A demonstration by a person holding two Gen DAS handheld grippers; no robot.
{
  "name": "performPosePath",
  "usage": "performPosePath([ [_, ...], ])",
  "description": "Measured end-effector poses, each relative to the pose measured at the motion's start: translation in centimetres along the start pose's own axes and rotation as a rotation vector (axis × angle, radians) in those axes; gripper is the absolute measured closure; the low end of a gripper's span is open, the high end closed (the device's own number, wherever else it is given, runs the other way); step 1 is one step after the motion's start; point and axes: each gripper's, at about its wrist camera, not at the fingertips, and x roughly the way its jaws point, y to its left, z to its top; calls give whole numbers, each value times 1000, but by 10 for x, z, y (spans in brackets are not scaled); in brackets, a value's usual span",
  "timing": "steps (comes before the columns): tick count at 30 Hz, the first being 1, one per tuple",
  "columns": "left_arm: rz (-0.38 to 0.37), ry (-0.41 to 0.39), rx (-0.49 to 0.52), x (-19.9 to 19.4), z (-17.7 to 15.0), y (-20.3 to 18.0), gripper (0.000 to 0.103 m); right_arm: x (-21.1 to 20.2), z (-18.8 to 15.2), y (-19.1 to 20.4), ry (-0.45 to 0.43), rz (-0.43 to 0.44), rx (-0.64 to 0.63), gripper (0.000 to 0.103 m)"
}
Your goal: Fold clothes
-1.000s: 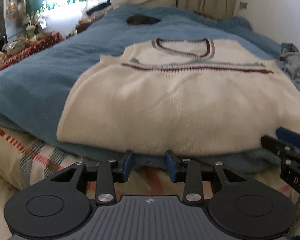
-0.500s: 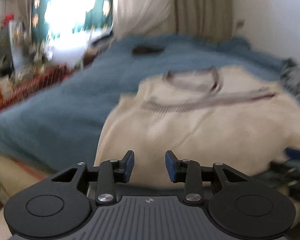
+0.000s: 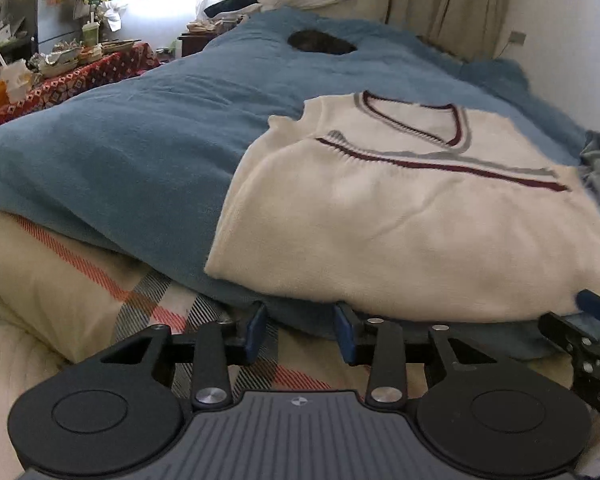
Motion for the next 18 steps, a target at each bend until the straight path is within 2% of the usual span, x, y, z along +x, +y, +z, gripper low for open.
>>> performPosePath([
  [5,-48,-45,-6,-20,0,1,66,-20,6,-18,-13,-11,93,36],
  [8,-70,-129,12,-33,3,-2,66,-32,13,-27,-48,-30,120,37],
  [10,-65,-187,47,-36,10,-7,66,-36,19,-30,-70,-51,111,44],
  [11,-59,-197,69,-34,14,-10,68,-35,22,-31,-75,-64,97,55],
  [12,-56,-193,91,-29,16,-14,77,-32,24,-33,-66,-75,85,68],
  [13,-52,-168,111,-19,18,-17,90,-26,26,-36,-50,-84,81,74],
  [14,-48,-141,131,-10,19,-20,93,-21,27,-39,-33,-93,77,84],
  [18,-6,11,123,28,13,-20,93,3,16,-55,75,-116,132,86],
])
